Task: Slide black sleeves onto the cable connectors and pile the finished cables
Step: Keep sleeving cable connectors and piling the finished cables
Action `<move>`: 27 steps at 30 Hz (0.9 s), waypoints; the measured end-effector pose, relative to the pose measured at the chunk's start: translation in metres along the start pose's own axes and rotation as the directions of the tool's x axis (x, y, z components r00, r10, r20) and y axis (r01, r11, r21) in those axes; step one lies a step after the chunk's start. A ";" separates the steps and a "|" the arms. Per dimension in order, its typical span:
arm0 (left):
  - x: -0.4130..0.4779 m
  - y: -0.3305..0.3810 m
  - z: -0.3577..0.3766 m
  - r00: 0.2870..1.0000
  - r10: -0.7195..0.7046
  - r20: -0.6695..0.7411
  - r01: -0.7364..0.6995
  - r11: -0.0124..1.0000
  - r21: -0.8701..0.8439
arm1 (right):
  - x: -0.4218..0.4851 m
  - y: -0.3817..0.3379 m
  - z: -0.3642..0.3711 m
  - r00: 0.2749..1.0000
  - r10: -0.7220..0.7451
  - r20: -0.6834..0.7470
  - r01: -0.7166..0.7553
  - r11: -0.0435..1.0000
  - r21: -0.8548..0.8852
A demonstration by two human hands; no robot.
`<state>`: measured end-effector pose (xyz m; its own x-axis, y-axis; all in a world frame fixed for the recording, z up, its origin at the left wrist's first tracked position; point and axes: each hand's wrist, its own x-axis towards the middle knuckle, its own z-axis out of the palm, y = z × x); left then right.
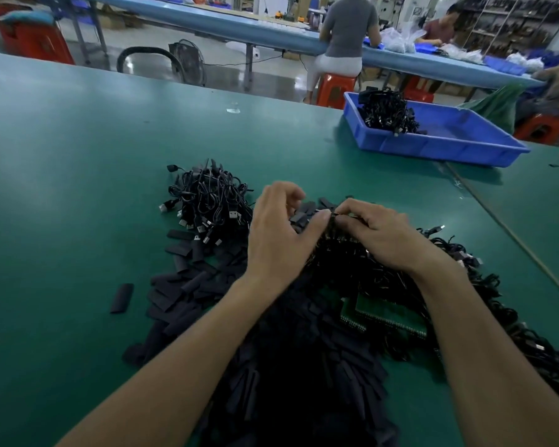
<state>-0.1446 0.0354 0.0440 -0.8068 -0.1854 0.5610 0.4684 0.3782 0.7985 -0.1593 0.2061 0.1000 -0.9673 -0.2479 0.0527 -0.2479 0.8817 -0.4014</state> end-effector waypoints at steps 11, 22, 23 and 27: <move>0.007 -0.015 0.001 0.928 -0.160 0.335 0.275 0.903 -0.329 | -0.002 -0.006 0.004 0.995 -0.070 -0.075 0.079 0.991 0.112; 0.008 -0.020 0.000 0.863 -0.226 0.452 0.446 0.762 -0.470 | 0.003 -0.004 0.013 0.994 -0.099 -0.047 0.109 0.937 0.331; 0.008 -0.021 -0.001 0.850 -0.233 0.473 0.469 0.743 -0.477 | 0.003 -0.003 0.013 0.994 -0.103 -0.036 0.109 0.936 0.333; 0.010 -0.022 0.000 0.790 -0.282 0.544 0.580 0.630 -0.516 | 0.005 0.002 0.010 0.996 -0.092 -0.019 0.092 0.924 0.370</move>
<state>-0.1628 0.0255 0.0320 -0.9655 0.2407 0.0996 0.0129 -0.3377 0.9412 -0.1639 0.2029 0.0898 -0.9413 -0.3202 0.1066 -0.2987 0.6434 -0.7048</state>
